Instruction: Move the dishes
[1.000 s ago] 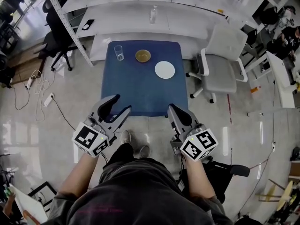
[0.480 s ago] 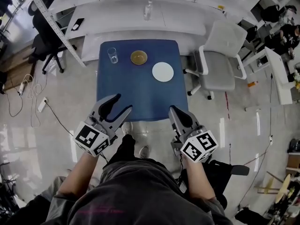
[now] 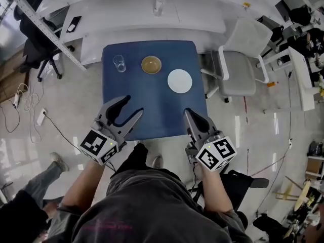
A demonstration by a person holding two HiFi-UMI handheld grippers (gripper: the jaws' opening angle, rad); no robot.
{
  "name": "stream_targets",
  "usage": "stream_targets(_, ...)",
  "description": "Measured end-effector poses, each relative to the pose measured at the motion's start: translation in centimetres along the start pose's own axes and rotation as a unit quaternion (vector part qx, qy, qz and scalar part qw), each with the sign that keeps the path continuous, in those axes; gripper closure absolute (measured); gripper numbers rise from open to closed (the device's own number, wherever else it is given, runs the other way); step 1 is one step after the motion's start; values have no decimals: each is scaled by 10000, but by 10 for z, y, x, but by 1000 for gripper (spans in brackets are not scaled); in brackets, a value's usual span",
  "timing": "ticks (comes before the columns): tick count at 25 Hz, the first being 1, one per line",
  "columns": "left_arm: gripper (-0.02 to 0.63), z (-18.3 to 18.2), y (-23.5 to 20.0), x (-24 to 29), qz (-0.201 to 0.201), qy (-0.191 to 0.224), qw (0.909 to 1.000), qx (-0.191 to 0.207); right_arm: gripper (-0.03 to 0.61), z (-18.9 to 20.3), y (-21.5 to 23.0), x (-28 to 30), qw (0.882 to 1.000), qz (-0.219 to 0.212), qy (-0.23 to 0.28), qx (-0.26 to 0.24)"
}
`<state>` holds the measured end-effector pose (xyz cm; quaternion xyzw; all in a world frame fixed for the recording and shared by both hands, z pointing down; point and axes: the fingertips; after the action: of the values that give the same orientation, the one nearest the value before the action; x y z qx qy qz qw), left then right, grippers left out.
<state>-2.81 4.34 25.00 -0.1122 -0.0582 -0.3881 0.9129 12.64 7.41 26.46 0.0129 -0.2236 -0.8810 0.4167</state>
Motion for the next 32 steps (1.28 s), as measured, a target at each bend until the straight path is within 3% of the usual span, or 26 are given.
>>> stream_targets(14, 400, 6, -67, 57, 475, -262, 9985, -111, 577, -11, 43, 63, 9986, 515, -111, 96)
stream_targets(23, 400, 31, -84, 96, 550, -537, 9967, -253, 577, -1, 83, 85, 9974, 630, -289, 179)
stream_targets(32, 400, 73, -72, 154, 495, -936, 9936, -396, 577, 12, 144, 91, 9970, 562, -458, 287)
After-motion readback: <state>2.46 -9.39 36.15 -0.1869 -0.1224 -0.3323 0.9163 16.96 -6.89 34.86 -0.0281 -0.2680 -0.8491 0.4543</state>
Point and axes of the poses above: the fingertips, and each gripper's own axes: x forward along the fingers, y to its right, z out of its underside, and after that the axes turned 10 degrees about -z, right-handed
